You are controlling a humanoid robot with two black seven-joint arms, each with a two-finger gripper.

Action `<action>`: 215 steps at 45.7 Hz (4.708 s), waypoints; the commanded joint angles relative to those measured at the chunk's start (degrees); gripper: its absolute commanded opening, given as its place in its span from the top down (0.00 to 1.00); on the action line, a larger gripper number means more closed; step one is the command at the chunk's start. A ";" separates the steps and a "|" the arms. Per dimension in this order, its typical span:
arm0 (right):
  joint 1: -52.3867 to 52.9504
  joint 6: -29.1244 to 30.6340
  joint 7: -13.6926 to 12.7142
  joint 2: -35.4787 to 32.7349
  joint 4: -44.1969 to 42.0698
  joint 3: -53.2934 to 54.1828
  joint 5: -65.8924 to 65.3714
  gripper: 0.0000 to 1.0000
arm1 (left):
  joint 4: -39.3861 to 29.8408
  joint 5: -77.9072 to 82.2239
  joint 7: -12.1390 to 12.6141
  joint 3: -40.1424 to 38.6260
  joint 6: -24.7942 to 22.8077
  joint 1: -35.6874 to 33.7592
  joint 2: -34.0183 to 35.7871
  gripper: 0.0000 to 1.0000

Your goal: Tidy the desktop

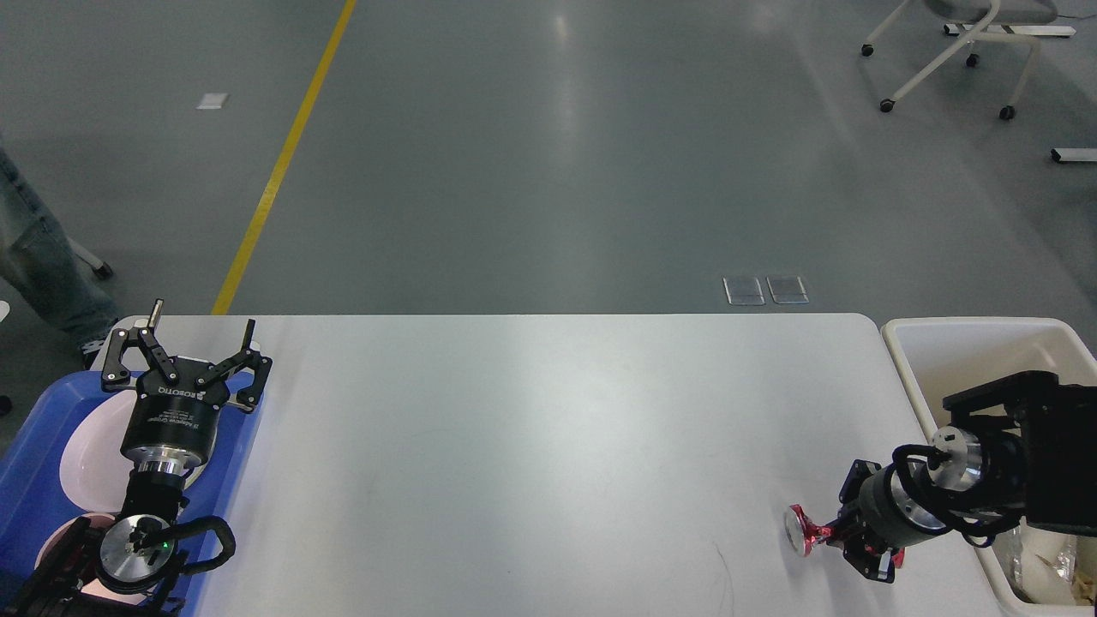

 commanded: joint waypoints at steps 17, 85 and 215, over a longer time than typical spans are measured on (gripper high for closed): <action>31.69 20.60 -0.27 -2.78 21.60 -8.02 -44.87 1.00 | 0.00 0.00 0.00 0.00 0.00 0.00 0.00 0.03; 5.12 22.48 0.25 -21.95 -23.54 6.10 -71.03 1.00 | 0.00 0.00 0.00 0.00 0.00 0.00 0.00 0.03; -28.46 -9.44 2.54 -1.82 -17.60 109.99 -75.87 0.00 | 0.00 0.00 0.00 0.00 0.00 0.00 0.00 0.03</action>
